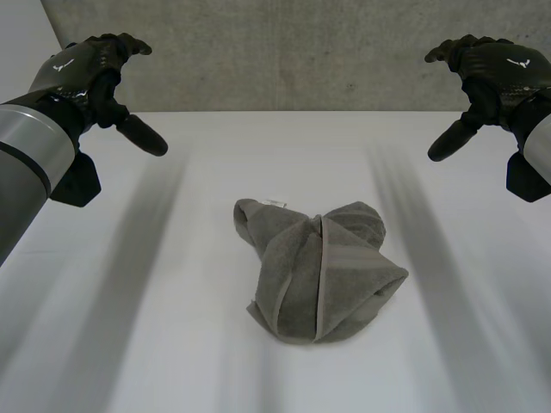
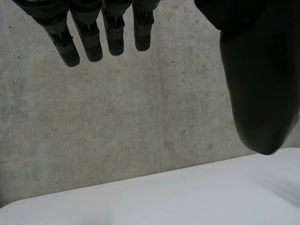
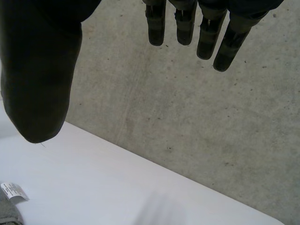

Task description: Fold the towel.

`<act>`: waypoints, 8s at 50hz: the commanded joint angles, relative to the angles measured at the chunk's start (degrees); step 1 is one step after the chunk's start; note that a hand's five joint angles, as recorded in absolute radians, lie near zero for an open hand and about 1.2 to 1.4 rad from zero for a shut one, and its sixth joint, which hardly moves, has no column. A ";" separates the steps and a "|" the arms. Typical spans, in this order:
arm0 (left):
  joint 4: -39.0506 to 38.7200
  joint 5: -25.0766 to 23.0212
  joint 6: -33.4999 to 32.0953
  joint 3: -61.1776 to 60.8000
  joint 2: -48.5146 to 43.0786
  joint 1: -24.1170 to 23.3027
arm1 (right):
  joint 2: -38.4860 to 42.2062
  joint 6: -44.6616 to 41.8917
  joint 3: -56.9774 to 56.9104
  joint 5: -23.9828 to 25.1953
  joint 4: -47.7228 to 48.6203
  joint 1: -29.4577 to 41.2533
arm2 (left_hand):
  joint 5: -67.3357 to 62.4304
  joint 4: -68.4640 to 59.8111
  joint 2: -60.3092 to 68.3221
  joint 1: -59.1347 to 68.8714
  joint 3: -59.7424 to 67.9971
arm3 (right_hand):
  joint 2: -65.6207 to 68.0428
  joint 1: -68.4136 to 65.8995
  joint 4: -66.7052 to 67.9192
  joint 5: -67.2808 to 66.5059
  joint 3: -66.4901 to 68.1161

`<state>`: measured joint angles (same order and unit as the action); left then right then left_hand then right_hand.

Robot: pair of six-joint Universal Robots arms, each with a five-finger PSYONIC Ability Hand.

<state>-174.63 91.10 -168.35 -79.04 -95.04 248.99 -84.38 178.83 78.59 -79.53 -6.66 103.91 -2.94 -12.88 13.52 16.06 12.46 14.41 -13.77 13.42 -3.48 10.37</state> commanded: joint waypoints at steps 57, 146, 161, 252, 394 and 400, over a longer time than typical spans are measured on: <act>5.53 -35.11 -42.85 -1.20 -24.49 -2.37 | 2.11 -50.33 26.70 28.11 3.50 0.24 | 2.72 2.88 -3.30 -5.84 -2.46 | -4.41 3.77 -3.42 3.48 -0.37; 8.69 -34.76 -59.90 3.37 -31.61 -8.87 | 3.43 -44.71 31.97 25.12 8.69 -1.69 | 2.72 2.88 -3.30 -5.84 -2.46 | 38.91 -39.55 -3.42 -39.84 -0.37; 9.22 -25.36 -59.90 2.40 -28.18 -4.48 | 3.43 -44.80 31.97 25.39 8.69 -1.96 | 2.89 2.88 -3.47 -6.01 -2.46 | 39.08 -39.72 -3.42 -40.00 -0.37; -0.01 -25.01 -70.38 3.90 -28.81 -6.60 | 4.84 -40.15 31.80 27.94 6.05 -2.31 | -67.06 2.88 66.48 63.94 -2.46 | 41.59 -42.23 -3.42 -42.51 -0.37; -11.87 -16.30 -22.11 -43.48 1.27 10.99 | 24.34 -64.31 9.39 33.74 -12.76 -14.09 | -18.81 2.88 18.23 15.69 -2.46 | 4.08 -4.72 -3.42 -5.00 -0.37; -12.31 -15.16 -22.02 -42.51 -1.98 10.11 | 28.73 -64.05 4.91 32.95 -12.76 -11.19 | -18.81 2.88 18.23 15.69 -2.46 | 5.43 -6.07 -3.42 -6.36 -0.37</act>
<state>-186.53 75.02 -190.59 -122.41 -93.98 259.95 -59.52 114.07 87.39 -45.62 -19.81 90.37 -22.39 -12.88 33.99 34.61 12.46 18.05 -18.09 13.42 -9.05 10.37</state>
